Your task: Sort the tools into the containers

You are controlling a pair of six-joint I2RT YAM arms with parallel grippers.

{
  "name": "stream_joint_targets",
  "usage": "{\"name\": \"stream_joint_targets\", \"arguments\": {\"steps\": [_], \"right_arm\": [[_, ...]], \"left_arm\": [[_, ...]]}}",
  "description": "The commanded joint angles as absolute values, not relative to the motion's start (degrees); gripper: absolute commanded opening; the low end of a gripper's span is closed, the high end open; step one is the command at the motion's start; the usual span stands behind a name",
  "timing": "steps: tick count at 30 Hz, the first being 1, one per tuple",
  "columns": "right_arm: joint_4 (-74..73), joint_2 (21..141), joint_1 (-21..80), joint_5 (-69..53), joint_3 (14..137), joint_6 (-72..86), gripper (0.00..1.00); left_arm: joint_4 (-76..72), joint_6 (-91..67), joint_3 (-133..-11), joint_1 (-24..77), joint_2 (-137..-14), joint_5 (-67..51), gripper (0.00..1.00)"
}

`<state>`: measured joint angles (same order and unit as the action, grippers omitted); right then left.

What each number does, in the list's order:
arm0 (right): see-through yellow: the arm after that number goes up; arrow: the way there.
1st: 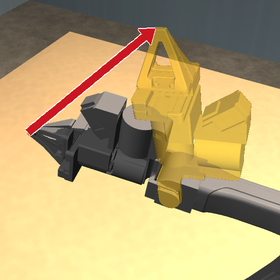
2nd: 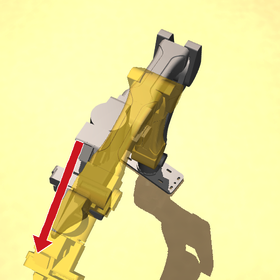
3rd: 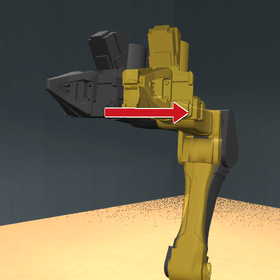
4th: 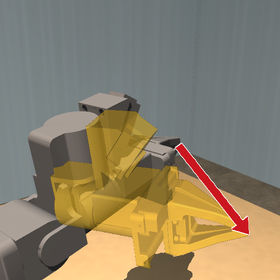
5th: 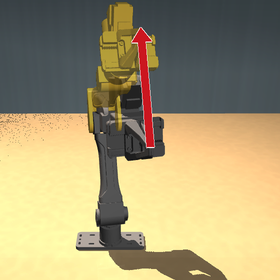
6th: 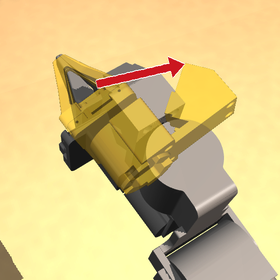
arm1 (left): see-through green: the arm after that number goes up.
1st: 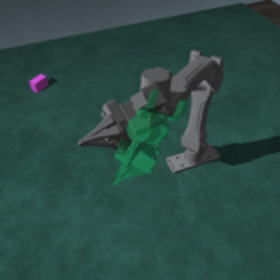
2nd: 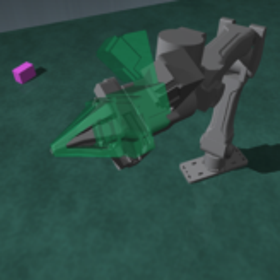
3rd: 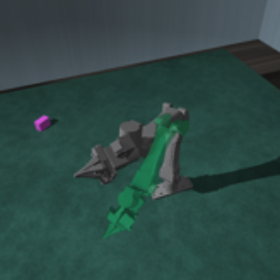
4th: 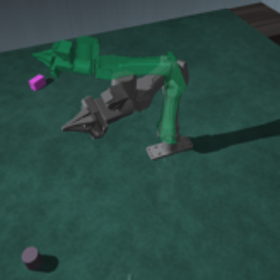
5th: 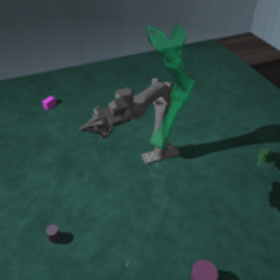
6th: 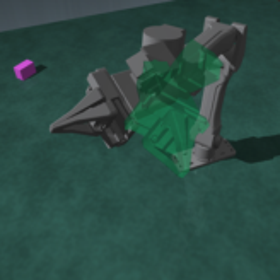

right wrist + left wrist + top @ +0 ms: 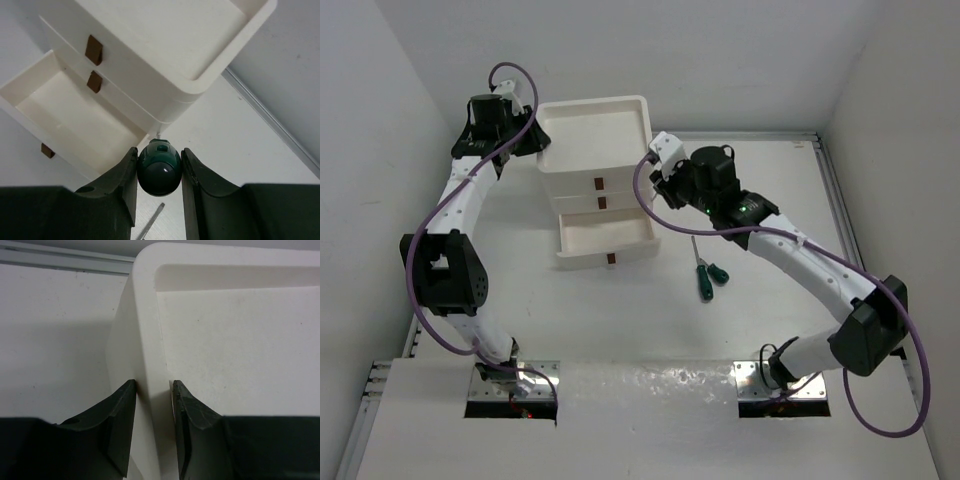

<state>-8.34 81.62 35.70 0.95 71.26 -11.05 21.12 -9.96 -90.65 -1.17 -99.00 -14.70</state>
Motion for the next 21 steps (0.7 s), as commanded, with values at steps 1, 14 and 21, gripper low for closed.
{"name": "stream_joint_targets", "arguments": {"steps": [1,14,21], "right_arm": [[-2.91,79.46,37.0,3.41,70.41,-11.51,0.0],[-8.0,77.26,36.91,10.63,65.29,-10.72,0.0],[-13.44,74.81,36.91,9.94,71.53,-10.55,0.0]], "left_arm": [[26.37,-8.17,-90.0,-0.53,-101.6,-14.94,0.0],[26.45,-8.61,-90.7,-0.53,-102.48,-15.73,0.0],[26.46,-8.35,-90.53,-0.61,-101.87,-15.29,0.0]]}}
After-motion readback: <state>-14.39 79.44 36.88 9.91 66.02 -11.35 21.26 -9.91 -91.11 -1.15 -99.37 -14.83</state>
